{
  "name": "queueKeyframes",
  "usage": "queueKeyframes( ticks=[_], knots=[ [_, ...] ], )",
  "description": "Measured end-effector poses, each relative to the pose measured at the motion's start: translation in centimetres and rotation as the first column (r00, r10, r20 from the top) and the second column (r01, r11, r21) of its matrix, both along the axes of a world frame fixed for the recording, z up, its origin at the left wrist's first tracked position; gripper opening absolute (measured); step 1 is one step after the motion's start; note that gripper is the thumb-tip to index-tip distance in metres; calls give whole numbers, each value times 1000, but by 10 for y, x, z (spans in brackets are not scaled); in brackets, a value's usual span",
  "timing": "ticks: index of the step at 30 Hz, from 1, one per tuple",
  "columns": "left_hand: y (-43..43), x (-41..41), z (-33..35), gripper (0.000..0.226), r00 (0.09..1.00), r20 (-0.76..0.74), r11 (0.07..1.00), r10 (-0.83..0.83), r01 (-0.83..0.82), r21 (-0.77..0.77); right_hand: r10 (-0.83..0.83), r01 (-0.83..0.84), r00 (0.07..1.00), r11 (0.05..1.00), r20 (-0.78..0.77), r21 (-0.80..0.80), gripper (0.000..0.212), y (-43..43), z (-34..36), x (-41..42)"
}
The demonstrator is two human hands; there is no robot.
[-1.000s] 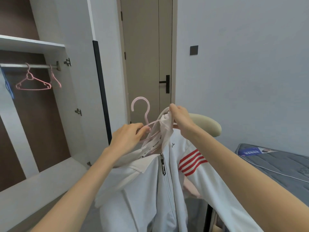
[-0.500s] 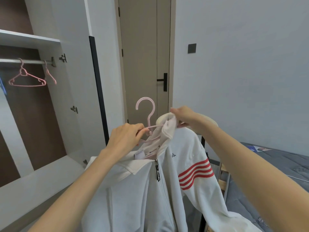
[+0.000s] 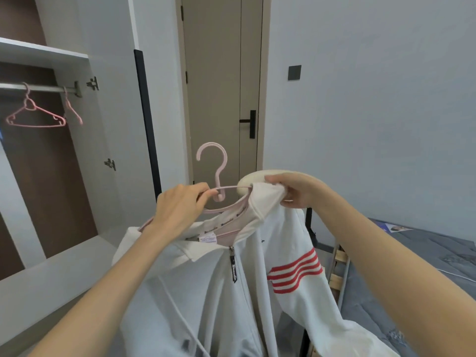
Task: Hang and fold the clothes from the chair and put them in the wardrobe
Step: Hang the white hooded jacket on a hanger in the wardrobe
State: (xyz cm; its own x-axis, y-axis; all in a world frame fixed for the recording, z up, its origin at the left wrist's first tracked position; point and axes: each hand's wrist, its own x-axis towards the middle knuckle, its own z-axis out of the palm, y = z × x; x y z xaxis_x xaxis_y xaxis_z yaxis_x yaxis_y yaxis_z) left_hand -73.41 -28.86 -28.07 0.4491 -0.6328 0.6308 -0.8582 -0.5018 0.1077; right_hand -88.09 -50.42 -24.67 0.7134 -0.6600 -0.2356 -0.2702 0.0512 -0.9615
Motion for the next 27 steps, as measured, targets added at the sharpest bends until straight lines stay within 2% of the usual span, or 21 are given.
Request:
queueKeyframes(
  ticks=[2, 4, 5, 7, 8, 10, 12, 15, 17, 20, 23, 25, 27],
  knots=[
    [1, 3, 1, 37, 999, -37, 1000, 13, -13, -3, 1, -16, 993, 992, 117, 128, 15, 1, 3, 0],
    [1, 6, 3, 35, 998, -67, 1000, 11, -11, -8, -40, -8, 964, 984, 262, 179, 18, 4, 11, 1],
    [1, 7, 4, 35, 997, -80, 1000, 6, -8, -19, -60, 11, 944, 989, 326, 150, 18, 6, 15, 1],
    [3, 10, 6, 34, 991, -134, 999, -14, 7, -54, -41, 63, 914, 997, 404, -41, 19, 9, 17, 0],
    [4, 13, 8, 32, 985, -173, 997, -26, 13, -77, -14, 86, 914, 983, 407, -161, 25, 12, 13, -1],
    [6, 16, 10, 33, 975, -221, 994, -35, 11, -110, 42, 92, 952, 906, 304, -413, 43, 16, -1, -6],
    [4, 15, 9, 38, 976, -215, 994, -31, 7, -113, 59, 85, 974, 797, 217, -598, 45, 21, -9, -12],
    [0, 15, 6, 40, 976, -216, 992, -25, -1, -124, 76, 125, 955, 775, 288, -620, 33, 28, -7, -11],
    [0, 17, 7, 40, 972, -235, 991, -19, -13, -135, 82, 142, 947, 759, 310, -635, 33, 29, -3, -11],
    [-1, 16, 9, 40, 971, -237, 986, 18, -57, -157, 79, 126, 970, 645, 230, -754, 34, 30, -6, -17],
    [-6, 11, 11, 41, 977, -206, 977, 62, -101, -186, 147, 104, 966, 531, 213, -841, 32, 38, -23, -24],
    [-8, 11, 14, 41, 974, -212, 969, 87, -132, -209, 180, 75, 963, 531, 199, -844, 25, 42, -38, -27],
    [-7, 16, 13, 41, 970, -218, 961, 110, -160, -227, 145, 54, 973, 612, 179, -789, 19, 39, -47, -30]
  ],
)
